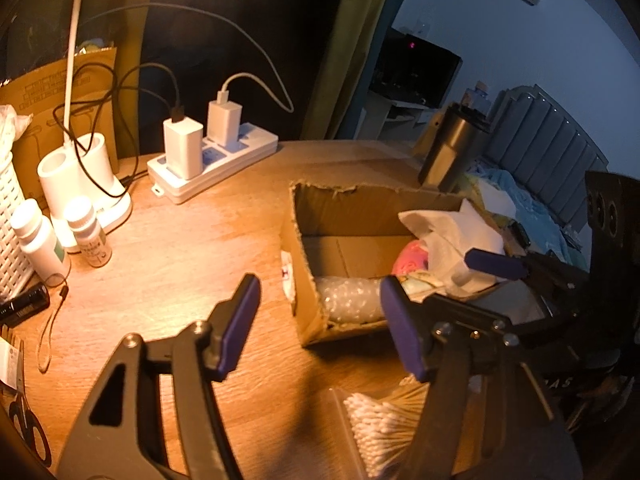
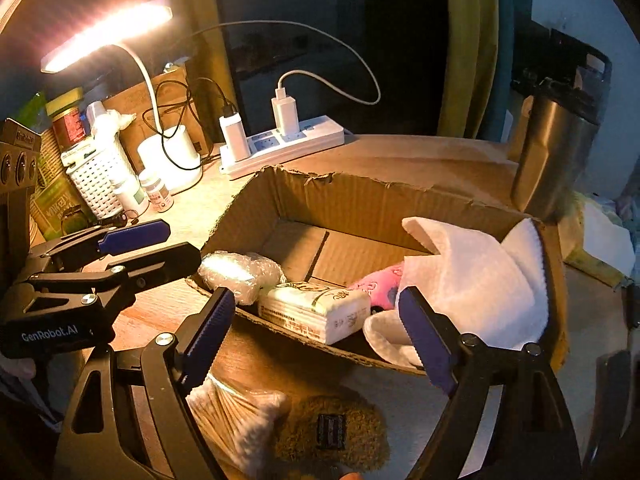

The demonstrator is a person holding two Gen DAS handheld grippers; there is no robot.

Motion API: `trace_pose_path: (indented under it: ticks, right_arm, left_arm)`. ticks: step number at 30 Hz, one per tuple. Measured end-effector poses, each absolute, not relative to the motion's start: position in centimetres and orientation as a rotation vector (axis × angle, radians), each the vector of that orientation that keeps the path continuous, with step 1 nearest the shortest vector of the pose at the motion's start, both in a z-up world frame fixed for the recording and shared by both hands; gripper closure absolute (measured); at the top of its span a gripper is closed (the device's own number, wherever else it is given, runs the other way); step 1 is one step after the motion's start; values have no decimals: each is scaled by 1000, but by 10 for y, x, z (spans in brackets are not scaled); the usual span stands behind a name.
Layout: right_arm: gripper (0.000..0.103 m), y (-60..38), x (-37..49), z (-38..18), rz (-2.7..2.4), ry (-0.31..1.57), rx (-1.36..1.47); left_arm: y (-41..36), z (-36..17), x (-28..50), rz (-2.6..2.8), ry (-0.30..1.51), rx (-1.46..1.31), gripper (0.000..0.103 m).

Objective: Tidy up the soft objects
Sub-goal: 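Withdraw both tools from the box back over the table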

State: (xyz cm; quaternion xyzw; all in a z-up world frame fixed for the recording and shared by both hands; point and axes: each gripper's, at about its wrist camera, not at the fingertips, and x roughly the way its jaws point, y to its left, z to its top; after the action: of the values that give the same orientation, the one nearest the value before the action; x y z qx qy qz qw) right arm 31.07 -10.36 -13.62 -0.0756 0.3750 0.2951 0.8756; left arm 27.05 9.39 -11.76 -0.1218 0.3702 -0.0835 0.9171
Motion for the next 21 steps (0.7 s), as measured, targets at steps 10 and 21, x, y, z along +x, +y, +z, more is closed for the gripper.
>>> trace_pose_path:
  ticks: [10,21]
  right_arm:
    - [17,-118,291,-123,600,740,-146]
    - [17,-135,265,-113,593,713,-126]
  left_arm:
    - [89,-103,253,-162,722,-221,39]
    - [78,-94,226,-169,704,-199,39]
